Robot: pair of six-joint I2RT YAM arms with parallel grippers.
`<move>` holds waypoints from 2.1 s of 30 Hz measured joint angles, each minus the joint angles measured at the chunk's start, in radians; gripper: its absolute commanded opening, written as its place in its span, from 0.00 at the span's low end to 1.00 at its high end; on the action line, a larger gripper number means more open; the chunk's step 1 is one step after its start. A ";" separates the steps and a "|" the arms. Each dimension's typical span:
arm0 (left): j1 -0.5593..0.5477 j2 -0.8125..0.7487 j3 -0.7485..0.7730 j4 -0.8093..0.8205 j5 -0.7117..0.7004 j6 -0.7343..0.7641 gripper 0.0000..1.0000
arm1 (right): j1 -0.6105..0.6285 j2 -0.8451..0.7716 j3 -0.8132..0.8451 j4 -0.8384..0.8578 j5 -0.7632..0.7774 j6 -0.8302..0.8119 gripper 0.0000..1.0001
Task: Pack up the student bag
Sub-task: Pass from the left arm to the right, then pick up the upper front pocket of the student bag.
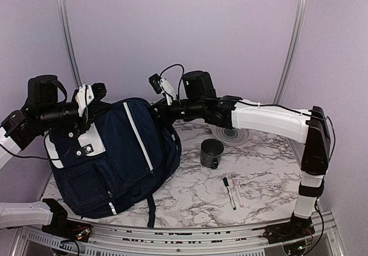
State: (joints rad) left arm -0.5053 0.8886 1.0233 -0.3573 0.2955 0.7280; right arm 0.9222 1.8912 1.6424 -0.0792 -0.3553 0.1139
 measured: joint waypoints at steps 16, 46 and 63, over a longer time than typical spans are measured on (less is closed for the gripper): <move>-0.048 -0.008 0.108 -0.166 0.307 0.008 0.58 | 0.026 -0.126 -0.454 0.553 0.193 -0.172 0.00; -0.560 0.357 0.212 -0.107 -0.732 -0.842 0.99 | 0.121 -0.142 -0.266 0.062 0.433 0.305 0.00; -0.599 0.536 0.155 -0.045 -0.974 -0.879 0.64 | 0.132 -0.141 -0.266 0.050 0.450 0.364 0.00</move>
State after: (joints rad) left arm -1.1046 1.4242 1.1782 -0.4023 -0.6788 -0.1509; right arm 1.0542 1.7500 1.3769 -0.0296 0.0944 0.4782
